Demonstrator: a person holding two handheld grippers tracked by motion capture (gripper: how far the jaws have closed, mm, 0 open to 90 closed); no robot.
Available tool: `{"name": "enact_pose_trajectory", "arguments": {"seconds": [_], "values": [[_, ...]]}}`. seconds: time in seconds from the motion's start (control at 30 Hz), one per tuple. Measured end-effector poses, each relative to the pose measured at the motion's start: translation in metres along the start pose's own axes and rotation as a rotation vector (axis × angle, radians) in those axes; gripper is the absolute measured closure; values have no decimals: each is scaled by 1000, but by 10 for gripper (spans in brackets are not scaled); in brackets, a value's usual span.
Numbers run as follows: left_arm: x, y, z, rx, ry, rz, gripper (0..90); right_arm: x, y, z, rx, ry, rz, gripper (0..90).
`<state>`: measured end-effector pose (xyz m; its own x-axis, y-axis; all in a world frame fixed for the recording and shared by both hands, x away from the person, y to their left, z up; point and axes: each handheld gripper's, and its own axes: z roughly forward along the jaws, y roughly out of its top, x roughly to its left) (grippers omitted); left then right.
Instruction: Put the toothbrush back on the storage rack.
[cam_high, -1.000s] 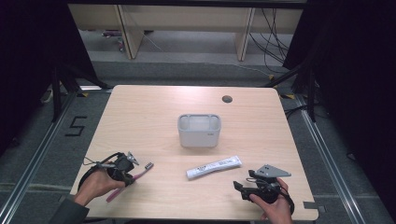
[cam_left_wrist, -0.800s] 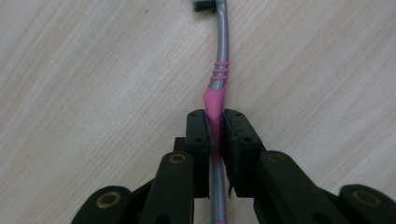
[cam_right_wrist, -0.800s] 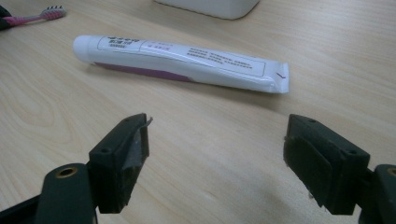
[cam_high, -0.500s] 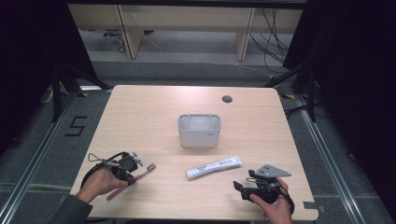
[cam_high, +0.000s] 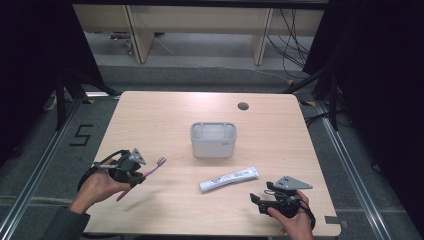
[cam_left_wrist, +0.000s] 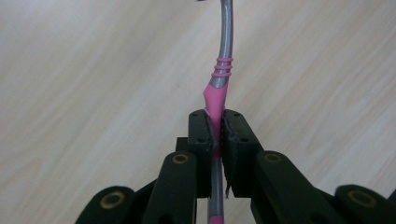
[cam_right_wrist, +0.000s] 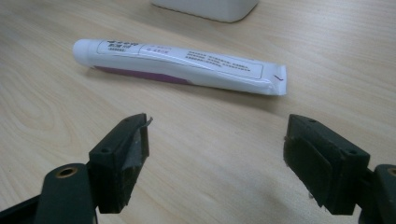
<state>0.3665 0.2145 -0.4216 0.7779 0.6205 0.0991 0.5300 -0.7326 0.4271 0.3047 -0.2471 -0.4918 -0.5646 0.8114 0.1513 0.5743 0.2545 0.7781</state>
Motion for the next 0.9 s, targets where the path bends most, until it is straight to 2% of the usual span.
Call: {"name": "enact_pose_trajectory", "arguments": {"seconds": [0.03, 0.07, 0.1, 0.17, 0.3, 0.37, 0.4, 0.47, 0.5, 0.57, 0.6, 0.63, 0.67, 0.7, 0.8, 0.87, 0.9], "values": [[0, 0, 0, 0, 0, 0, 822, 0, 0, 1, -8, 7, 0, 233], [1, 3, -4, -54, -1, -4, 822, 1, 0, 0, 2, 17, 11, 233], [1, 5, -5, -78, -12, -15, 822, 0, 0, -1, 10, 0, -5, 233], [1, 8, -5, -111, 7, -16, 822, 0, 0, -1, 7, 2, 4, 233], [1, 15, -4, -201, 5, -20, 822, -1, 0, -1, 11, 5, 5, 233], [1, 17, -4, -215, 0, -25, 822, -1, 0, -1, 9, 1, -5, 233], [0, 22, -1, -267, 4, -46, 822, -1, 0, -1, 9, 0, -4, 233], [0, 24, -1, -284, -6, -44, 822, -1, 0, -1, 9, 4, 4, 233], [2, 28, -1, -323, 10, -55, 822, -2, 1, -1, 4, 1, -11, 233], [5, 32, -2, -373, 16, -49, 822, -3, 0, -1, 6, -1, -13, 233], [5, 32, -2, -373, 16, -49, 822, -3, 0, -1, 6, -1, -13, 233], [6, 35, -4, -414, 17, -66, 822, -3, 1, -1, 4, 0, -13, 233], [6, 35, -4, -414, 17, -66, 822, -3, 1, -1, 4, 0, -13, 233], [5, 39, -4, -471, 32, -93, 822, -3, 0, -1, 5, 4, -13, 233], [5, 44, -3, -520, 37, -108, 822, -3, 1, -1, 3, 3, -13, 233], [3, 49, -2, -562, 38, -133, 822, -3, 1, -1, 2, 4, -14, 233], [3, 51, -1, -579, 27, -141, 822, -3, 0, -1, 5, 3, -12, 233]]}}
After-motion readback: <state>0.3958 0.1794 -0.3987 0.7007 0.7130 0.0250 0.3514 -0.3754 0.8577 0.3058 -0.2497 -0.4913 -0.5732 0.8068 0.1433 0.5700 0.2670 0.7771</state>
